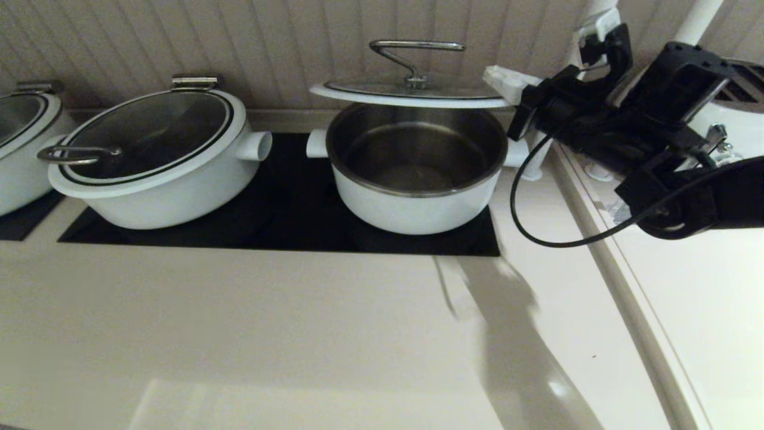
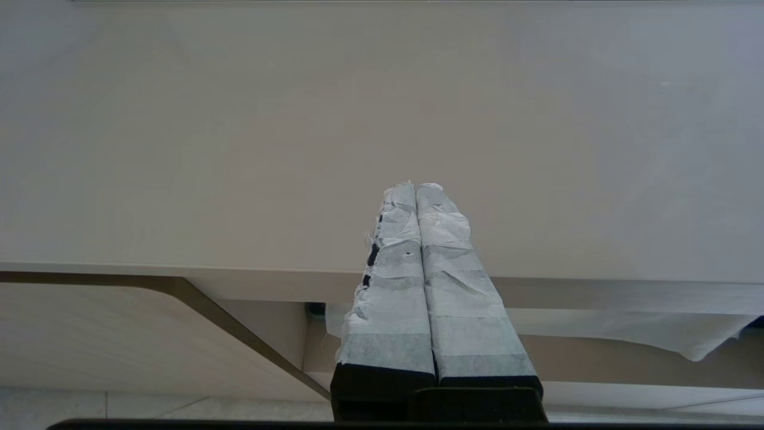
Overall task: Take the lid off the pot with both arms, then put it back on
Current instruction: Close the pot lid
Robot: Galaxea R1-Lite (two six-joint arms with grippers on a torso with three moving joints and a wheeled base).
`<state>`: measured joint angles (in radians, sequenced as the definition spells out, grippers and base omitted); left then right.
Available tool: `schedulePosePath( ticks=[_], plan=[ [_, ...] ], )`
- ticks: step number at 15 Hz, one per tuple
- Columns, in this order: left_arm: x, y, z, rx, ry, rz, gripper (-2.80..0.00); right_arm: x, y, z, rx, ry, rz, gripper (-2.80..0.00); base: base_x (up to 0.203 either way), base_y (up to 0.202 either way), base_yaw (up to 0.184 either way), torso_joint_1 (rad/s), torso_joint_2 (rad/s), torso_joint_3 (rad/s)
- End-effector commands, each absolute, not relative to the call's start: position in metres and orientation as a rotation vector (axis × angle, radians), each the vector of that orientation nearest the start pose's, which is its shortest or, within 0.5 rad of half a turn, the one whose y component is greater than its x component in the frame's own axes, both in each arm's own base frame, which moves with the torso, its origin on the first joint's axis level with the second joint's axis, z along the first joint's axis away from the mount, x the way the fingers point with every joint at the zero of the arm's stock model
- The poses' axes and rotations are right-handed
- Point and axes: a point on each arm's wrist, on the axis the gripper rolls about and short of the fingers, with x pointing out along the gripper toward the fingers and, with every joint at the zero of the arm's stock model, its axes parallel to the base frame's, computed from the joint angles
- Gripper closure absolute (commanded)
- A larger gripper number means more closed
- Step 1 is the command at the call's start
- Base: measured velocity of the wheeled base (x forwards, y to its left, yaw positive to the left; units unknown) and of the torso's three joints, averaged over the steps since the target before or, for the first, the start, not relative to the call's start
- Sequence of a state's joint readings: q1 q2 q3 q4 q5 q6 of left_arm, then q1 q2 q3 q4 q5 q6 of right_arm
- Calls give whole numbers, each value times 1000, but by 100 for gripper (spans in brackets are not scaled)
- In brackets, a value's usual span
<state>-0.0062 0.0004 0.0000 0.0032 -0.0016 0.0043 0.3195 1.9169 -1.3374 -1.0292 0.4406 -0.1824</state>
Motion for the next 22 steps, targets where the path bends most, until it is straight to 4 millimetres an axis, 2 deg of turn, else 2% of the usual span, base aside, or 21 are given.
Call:
schedulePosePath(
  ticks=[1, 7, 22],
  plan=[
    [-23, 0, 75, 5, 3, -8, 0, 352, 129, 287, -204, -514, 712, 0, 0, 0, 0, 0, 0, 0],
    [-23, 0, 75, 3, 3, -8, 0, 347, 130, 269, -210, -498, 720, 0, 0, 0, 0, 0, 0, 0],
    [-23, 0, 75, 3, 3, -8, 0, 350, 132, 236, -210, -438, 733, 0, 0, 0, 0, 0, 0, 0]
  ],
)
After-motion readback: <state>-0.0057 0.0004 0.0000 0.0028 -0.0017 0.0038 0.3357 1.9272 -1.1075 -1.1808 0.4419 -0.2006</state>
